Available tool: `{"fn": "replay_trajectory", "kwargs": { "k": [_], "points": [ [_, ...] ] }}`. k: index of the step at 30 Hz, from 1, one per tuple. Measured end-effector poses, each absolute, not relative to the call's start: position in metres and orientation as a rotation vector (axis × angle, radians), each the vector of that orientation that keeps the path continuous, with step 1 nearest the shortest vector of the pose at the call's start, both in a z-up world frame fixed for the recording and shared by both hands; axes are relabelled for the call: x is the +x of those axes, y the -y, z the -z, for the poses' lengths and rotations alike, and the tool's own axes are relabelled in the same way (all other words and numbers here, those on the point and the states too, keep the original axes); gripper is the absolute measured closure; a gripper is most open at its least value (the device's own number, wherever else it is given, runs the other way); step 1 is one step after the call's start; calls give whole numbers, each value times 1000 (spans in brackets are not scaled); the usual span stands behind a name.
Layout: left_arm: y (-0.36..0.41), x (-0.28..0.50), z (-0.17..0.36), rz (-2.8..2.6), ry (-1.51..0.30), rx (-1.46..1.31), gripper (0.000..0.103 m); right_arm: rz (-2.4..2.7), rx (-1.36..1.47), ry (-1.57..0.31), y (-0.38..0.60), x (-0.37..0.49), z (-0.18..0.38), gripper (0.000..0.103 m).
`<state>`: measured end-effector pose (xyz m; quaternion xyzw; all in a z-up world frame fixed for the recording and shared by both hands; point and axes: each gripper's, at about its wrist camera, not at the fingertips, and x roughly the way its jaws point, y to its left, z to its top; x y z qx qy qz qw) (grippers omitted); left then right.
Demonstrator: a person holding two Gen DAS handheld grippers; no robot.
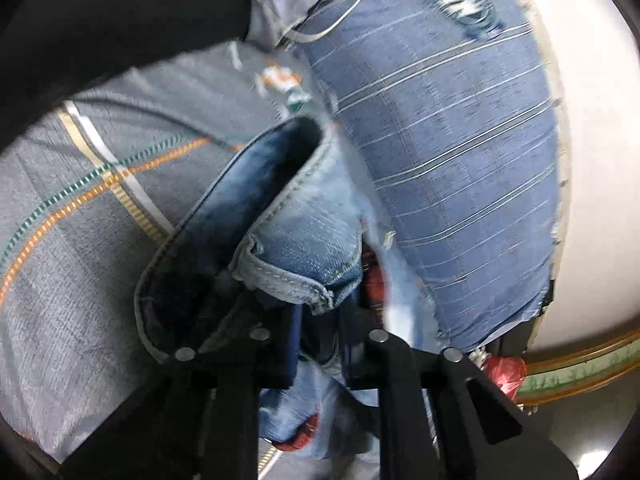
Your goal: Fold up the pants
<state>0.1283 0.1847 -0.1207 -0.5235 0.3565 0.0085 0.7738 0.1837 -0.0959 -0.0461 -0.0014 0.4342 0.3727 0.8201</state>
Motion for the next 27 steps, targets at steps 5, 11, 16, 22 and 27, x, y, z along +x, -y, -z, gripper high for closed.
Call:
{"fn": "replay_trajectory", "kwargs": {
  "k": [5, 11, 16, 22, 27],
  "points": [
    [-161, 91, 81, 14, -666, -999, 90, -799, -3, -888, 109, 171, 34, 102],
    [-158, 66, 97, -22, -712, -1017, 89, -814, -33, -893, 118, 148, 31, 102],
    [-163, 82, 140, -134, -882, -1072, 86, -766, -115, -1096, 94, 157, 94, 98],
    [-154, 67, 96, -159, -722, -899, 39, -828, 12, -990, 111, 152, 55, 47],
    [-154, 73, 96, -185, -735, -869, 38, -788, 98, -949, 146, 156, 35, 46]
  ]
}}
